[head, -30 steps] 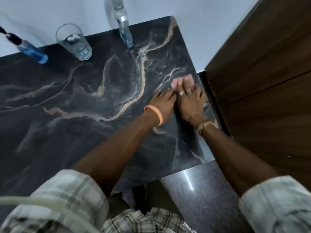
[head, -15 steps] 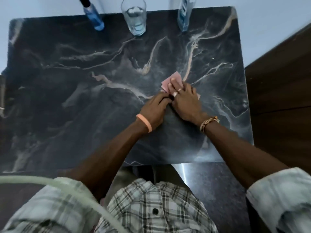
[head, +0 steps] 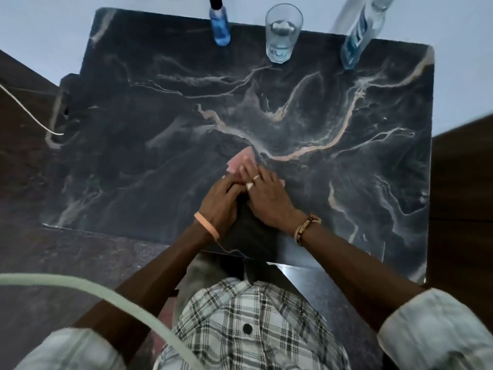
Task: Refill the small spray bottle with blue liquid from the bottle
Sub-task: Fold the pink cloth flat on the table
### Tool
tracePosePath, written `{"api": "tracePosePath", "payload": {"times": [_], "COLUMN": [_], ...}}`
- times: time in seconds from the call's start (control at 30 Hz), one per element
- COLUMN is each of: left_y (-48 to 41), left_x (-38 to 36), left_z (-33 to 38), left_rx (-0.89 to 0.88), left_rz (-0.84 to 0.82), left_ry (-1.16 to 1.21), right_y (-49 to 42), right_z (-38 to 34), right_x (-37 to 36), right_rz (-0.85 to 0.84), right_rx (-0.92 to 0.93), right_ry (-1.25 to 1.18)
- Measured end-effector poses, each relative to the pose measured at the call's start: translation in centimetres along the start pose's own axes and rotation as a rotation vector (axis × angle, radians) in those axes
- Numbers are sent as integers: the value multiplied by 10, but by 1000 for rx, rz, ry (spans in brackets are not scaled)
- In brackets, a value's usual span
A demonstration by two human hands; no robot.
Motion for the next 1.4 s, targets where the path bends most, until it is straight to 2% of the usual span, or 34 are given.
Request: {"api": "tracePosePath", "payload": {"times": [0.13,0.3,0.43,0.53,0.63,0.7,0.83,0.9,1.0,1.07,1.2,1.3,1.4], "left_y": [-31,-45,-28,9,42,55,57,43,16,2,-21,-38,-39], "left_x": [-12,-55,-67,-57,-29,-6,26,30,18,8,13,33,45], "left_z": [3,68,99,78,34,4,-43,-56,-53,-44,-64,-97,-107], "left_rx": [-66,-383,-478,-354,-160,-27,180,255,161,71,172,202,79], "left_rz": [-68,-154,-148,-146,-110,-42,57,122,137,80,-121,-181,-249], "left_ry": [-53,-43,63,70,86,75,-49,-84,-125,-166,-213,-242,-265], "right_y": [-7,71,114,110,68,26,-58,-77,-65,-42,-75,-109,-90], "right_z": [27,77,74,31,-11,-32,-61,-55,-35,-22,-19,-42,-75], "right_x": [10,0,-25,-34,-34,-26,4,16,17,10,21,33,26], "right_rz": [-59,-31,-84,-97,-119,-58,-13,34,49,17,14,41,22], "right_rx": [-99,-195,-255,-194,71,248,405,331,166,86,4,-92,-280], "right_ry": [89,107,15,-33,83,86,274,333,267,175,151,95,-20]}}
Point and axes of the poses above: each hand's wrist, its own y-axis away from the middle knuckle, its own x-axis out of the back of the hand, z = x × y, the point moved 3 cm from there along -y, towards the middle knuckle, and after that the axes turned 4 degrees about -x, right-handed, at the moved point
